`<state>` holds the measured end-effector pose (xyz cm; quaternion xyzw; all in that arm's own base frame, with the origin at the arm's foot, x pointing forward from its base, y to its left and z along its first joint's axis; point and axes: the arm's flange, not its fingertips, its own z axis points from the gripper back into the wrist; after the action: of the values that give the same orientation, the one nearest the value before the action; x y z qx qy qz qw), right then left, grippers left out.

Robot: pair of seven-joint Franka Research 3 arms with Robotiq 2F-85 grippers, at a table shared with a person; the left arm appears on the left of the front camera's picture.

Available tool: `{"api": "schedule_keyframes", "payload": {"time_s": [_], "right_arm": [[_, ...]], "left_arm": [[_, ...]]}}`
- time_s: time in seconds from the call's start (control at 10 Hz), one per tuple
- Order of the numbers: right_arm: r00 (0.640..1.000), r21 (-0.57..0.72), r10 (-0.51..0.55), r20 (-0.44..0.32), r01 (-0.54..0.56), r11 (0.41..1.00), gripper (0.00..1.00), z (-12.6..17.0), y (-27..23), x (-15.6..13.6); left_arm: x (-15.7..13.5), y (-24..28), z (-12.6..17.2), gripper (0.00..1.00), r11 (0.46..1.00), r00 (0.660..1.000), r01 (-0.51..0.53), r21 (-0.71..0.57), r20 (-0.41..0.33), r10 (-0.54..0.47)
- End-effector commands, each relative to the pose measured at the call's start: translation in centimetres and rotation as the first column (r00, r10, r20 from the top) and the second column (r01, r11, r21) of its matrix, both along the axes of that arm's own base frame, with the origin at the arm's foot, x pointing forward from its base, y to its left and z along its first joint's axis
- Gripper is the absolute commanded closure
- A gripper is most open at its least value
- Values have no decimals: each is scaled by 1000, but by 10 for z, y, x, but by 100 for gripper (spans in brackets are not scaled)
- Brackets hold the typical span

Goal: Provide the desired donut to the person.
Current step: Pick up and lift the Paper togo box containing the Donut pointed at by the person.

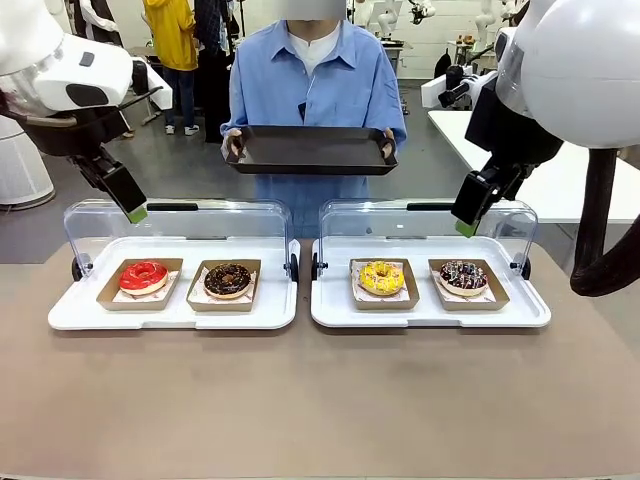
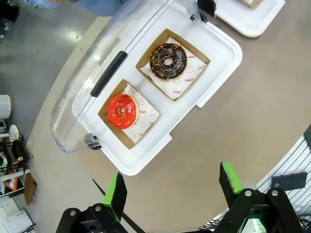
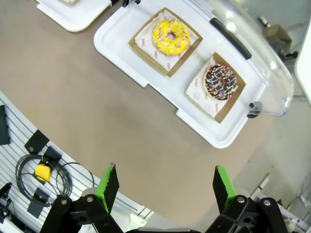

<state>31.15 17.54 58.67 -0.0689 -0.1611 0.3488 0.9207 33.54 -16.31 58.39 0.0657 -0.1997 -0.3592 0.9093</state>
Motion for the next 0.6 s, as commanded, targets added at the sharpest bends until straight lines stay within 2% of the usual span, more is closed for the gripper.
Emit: {"api": "schedule_keyframes", "payload": {"time_s": [0.0, 0.2, 0.3, 0.4, 0.5], "right_arm": [[1000, 36, -8, -18, 9, 999, 0, -8, -2, 4], [1000, 3, -4, -7, 4, 1000, 0, -2, -2, 1], [984, 169, 140, -106, -121, 978, 0, -6, -22, -1], [953, 358, 278, -116, -221, 907, 0, -4, -50, -1], [920, 494, 383, -83, -296, 817, 0, -4, -74, -3]], "left_arm": [[3, -2, -6, 0, 1000, 1000, -1, 0, -20, 1], [2, -1, -3, 0, 1000, 1000, 0, 2, -8, 0], [-2, 12, 9, 0, 977, 991, 67, -203, -99, -88], [-5, 25, 21, 0, 926, 976, 141, -350, -109, -189], [-8, 34, 26, 0, 872, 946, 190, -450, -154, -285]]}}
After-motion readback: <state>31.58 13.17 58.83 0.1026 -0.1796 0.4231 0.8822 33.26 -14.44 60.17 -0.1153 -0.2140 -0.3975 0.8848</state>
